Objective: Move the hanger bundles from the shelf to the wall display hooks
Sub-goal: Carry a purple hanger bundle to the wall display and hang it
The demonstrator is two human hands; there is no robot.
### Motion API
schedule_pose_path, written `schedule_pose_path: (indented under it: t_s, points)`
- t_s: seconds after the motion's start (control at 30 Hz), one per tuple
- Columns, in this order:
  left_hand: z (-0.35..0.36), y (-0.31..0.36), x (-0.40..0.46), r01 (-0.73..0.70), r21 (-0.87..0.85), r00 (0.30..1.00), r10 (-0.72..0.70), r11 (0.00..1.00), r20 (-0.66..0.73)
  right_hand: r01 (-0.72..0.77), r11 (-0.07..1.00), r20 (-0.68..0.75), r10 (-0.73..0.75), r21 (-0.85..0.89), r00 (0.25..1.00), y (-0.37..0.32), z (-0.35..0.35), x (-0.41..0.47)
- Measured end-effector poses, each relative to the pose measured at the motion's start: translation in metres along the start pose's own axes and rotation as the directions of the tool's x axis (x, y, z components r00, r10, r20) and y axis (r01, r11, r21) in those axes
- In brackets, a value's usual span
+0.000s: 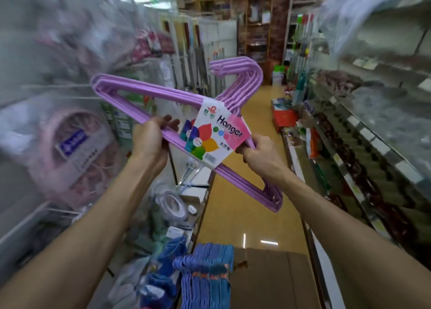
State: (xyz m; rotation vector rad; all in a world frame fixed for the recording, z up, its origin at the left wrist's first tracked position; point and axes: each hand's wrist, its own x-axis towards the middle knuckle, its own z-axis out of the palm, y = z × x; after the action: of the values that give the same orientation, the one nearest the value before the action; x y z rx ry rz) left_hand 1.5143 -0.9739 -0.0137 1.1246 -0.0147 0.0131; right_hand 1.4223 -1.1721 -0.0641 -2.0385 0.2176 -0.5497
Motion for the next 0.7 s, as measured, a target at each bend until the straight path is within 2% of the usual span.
schedule_pose_path:
  t_s: [0.2,0.33,0.5,0.7]
  points:
    - [-0.015,0.038,-0.067,-0.175,0.057,0.970,0.182,0.983,-0.160,0.072,0.988,0.165,-0.095,0.137,0.982,-0.023,0.009,-0.014]
    - [-0.048,0.053,-0.111,-0.240,0.139,0.922,0.271,0.961,-0.277,0.124,0.967,0.294,-0.187,0.220,0.937,-0.041,0.023,-0.034]
    - [-0.098,0.074,-0.172,-0.287,0.222,0.820,0.359,0.932,-0.446,0.184,0.934,0.421,-0.306,0.305,0.854,-0.071,0.058,-0.069]
    - [-0.158,0.111,-0.254,-0.332,0.308,0.677,0.453,0.891,-0.580,0.252,0.905,0.560,-0.412,0.342,0.719,-0.120,0.118,-0.114]
